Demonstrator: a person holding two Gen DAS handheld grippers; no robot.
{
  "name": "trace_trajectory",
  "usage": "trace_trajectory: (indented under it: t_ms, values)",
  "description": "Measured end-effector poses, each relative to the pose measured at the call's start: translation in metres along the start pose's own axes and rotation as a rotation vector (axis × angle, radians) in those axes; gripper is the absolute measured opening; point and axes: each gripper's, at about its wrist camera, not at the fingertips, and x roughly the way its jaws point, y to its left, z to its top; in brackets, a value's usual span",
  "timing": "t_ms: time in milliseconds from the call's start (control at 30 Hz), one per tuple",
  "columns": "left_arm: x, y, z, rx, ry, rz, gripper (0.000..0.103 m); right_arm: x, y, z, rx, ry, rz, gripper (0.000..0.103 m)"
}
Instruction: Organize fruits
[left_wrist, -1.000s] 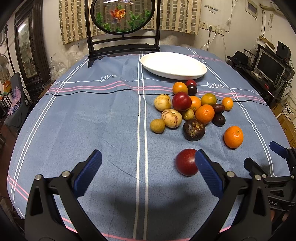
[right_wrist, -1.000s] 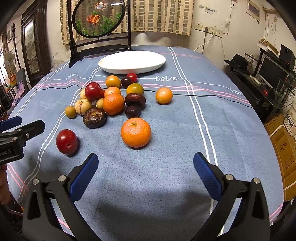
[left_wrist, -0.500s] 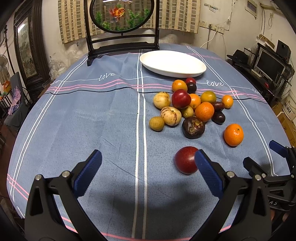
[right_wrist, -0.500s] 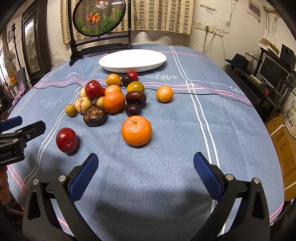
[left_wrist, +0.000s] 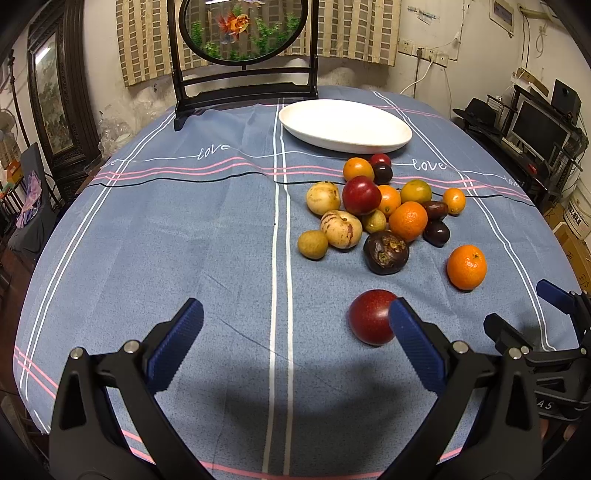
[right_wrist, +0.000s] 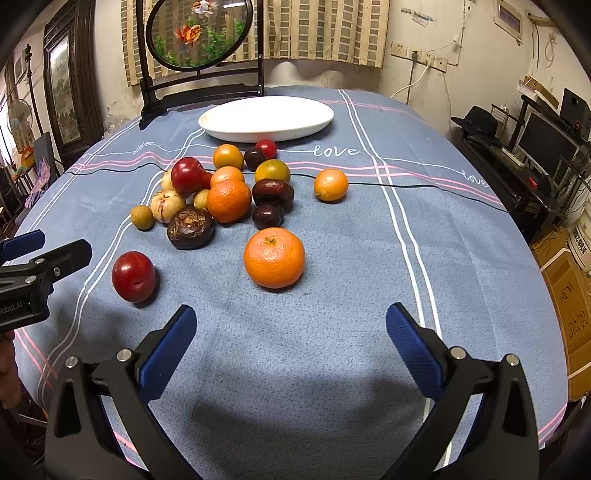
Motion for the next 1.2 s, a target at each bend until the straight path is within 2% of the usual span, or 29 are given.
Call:
trace_trajectory:
  t_ms: [933,1200]
  values:
    - [0.006,-0.002,-0.001,0.011,0.02,-0.003,0.101,0.003,-0.004,-0.002,-0.003,0.016,0.002,0.102]
    - [0.027,0.0,-0.015,0.04,0.086,-0.023,0.101,0.007,-0.016,-0.008,0.0,0.028,0.005,0.102]
